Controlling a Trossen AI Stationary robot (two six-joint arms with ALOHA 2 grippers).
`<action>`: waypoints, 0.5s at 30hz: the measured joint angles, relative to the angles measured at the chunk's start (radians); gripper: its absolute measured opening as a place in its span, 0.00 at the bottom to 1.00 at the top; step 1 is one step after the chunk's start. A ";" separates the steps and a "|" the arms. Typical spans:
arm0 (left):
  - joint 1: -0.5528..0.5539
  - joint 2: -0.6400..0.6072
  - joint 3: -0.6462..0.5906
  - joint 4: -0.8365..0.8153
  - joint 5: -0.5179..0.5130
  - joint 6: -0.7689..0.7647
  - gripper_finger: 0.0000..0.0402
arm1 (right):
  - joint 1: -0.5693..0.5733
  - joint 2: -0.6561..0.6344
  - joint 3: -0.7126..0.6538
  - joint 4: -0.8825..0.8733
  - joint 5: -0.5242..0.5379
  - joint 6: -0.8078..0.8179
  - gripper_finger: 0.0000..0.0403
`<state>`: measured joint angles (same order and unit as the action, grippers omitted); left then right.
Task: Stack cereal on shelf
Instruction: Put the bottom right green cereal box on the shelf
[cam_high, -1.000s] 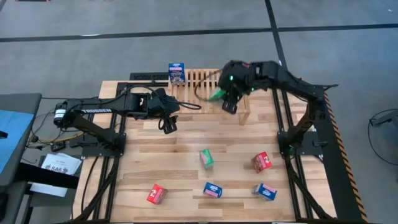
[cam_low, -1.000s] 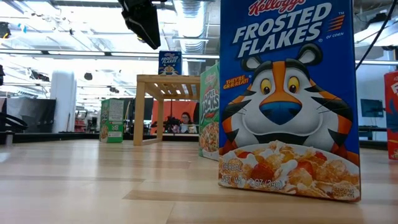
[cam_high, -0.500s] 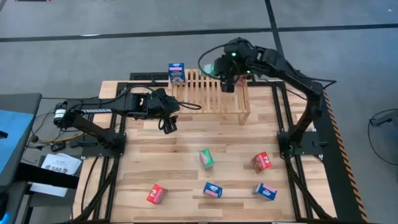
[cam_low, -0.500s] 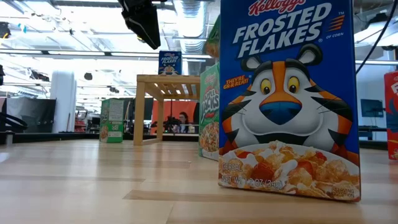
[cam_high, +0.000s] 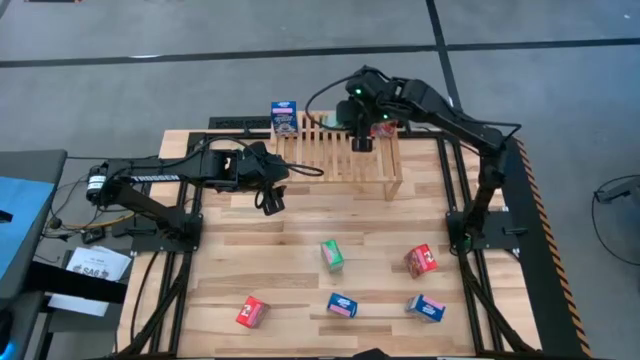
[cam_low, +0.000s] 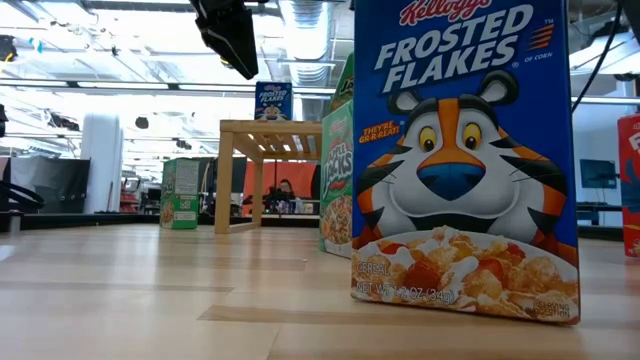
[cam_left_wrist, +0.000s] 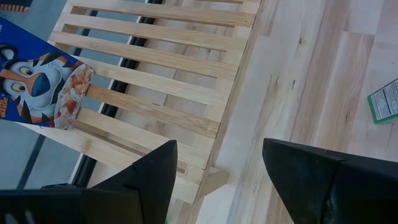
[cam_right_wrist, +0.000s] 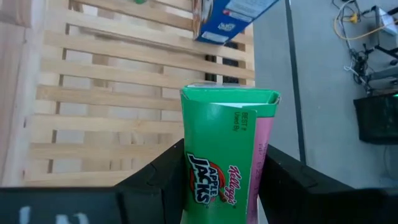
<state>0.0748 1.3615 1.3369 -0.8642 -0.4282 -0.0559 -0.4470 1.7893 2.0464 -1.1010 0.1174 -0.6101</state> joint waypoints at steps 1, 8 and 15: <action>0.000 0.000 0.000 0.000 0.000 0.000 0.56 | 0.000 0.000 0.000 -0.001 0.000 0.004 0.47; 0.000 0.000 0.000 0.000 0.000 0.000 0.56 | -0.016 0.000 0.000 -0.007 -0.008 0.013 0.47; 0.000 0.000 0.000 0.000 0.000 0.000 0.56 | -0.028 -0.001 -0.015 -0.026 -0.011 0.033 0.47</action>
<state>0.0748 1.3615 1.3369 -0.8642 -0.4282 -0.0559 -0.4748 1.7888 2.0313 -1.1271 0.1062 -0.5775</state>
